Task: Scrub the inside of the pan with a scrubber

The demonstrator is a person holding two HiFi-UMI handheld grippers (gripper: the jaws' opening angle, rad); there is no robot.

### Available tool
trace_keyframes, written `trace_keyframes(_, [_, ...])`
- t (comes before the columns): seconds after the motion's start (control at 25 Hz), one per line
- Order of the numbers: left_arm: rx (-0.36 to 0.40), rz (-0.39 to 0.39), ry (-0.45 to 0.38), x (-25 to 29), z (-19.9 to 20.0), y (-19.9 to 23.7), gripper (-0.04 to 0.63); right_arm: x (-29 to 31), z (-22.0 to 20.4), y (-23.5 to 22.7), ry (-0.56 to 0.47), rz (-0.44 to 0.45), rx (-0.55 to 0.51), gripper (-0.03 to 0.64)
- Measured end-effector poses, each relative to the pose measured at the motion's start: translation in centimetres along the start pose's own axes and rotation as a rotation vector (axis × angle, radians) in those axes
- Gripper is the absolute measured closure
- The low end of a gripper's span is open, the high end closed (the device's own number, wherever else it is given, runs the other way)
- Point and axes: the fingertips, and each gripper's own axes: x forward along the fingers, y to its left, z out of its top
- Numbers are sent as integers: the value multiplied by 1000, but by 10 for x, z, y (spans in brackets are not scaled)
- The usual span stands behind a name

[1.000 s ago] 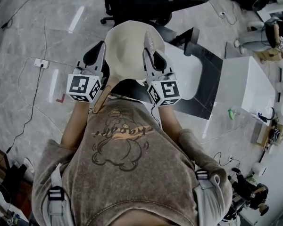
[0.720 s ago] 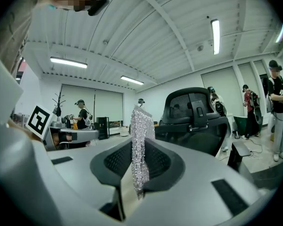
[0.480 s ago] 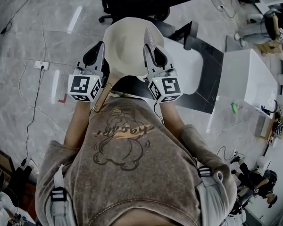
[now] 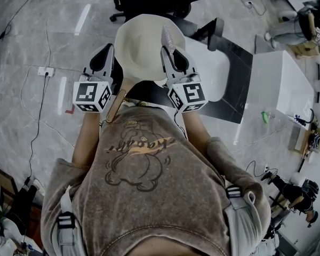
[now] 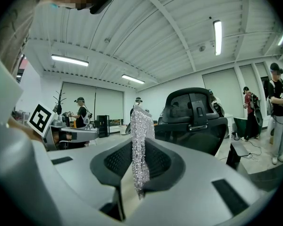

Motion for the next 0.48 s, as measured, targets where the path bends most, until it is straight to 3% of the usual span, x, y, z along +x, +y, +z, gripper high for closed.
trace_keyframes(0.48, [35,-21,21,-2,2,-2,577,4,-4,5,46,28,-19,537])
